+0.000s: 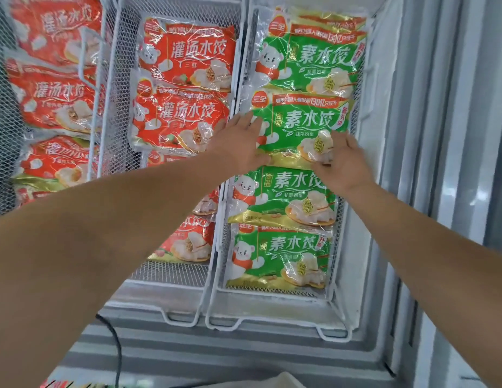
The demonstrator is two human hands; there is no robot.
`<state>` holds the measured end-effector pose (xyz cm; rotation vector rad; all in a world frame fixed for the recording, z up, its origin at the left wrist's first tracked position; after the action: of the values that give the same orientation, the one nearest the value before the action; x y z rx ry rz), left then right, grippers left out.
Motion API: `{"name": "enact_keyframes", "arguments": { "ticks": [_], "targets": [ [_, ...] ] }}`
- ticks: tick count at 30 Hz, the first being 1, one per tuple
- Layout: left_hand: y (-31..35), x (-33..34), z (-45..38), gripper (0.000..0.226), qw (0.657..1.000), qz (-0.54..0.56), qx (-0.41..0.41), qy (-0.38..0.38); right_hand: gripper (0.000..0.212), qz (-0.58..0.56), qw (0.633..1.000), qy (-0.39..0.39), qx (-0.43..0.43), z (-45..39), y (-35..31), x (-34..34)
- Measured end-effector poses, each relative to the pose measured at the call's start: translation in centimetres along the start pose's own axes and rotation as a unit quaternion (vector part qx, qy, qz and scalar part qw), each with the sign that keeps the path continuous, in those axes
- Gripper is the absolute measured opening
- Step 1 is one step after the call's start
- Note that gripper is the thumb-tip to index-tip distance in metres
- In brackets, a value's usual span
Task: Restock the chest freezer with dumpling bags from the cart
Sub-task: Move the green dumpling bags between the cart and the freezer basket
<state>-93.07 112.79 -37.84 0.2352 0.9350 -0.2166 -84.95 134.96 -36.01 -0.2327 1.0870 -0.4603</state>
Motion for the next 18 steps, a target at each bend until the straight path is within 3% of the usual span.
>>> {"name": "enact_keyframes", "arguments": {
  "ticks": [7,12,18],
  "targets": [
    [-0.5,-1.4,7.3,0.071,0.985,0.157,-0.061,0.040,0.070,0.013,0.998,-0.014,-0.062,6.6,-3.8,-0.8],
    [-0.3,-1.2,15.7,0.058,0.970,0.186,-0.124,0.096,0.070,0.036,0.989,-0.034,-0.136,11.8,-6.3,-0.7],
    [-0.9,2.8,26.4,0.067,0.933,0.236,-0.235,0.134,0.070,0.077,0.961,-0.069,-0.257,18.5,-9.3,0.6]
  ]
}}
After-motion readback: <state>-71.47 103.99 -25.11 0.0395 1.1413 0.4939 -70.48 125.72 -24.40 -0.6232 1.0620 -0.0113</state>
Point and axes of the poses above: each hand's wrist, its own z-axis away from the middle knuckle, its own x-axis out of the palm, y = z × x, the point moved 1 cm from there along -z, towards the middle knuckle, and after that the axes turned 11 degrees about -x, right-handed, at the moved point
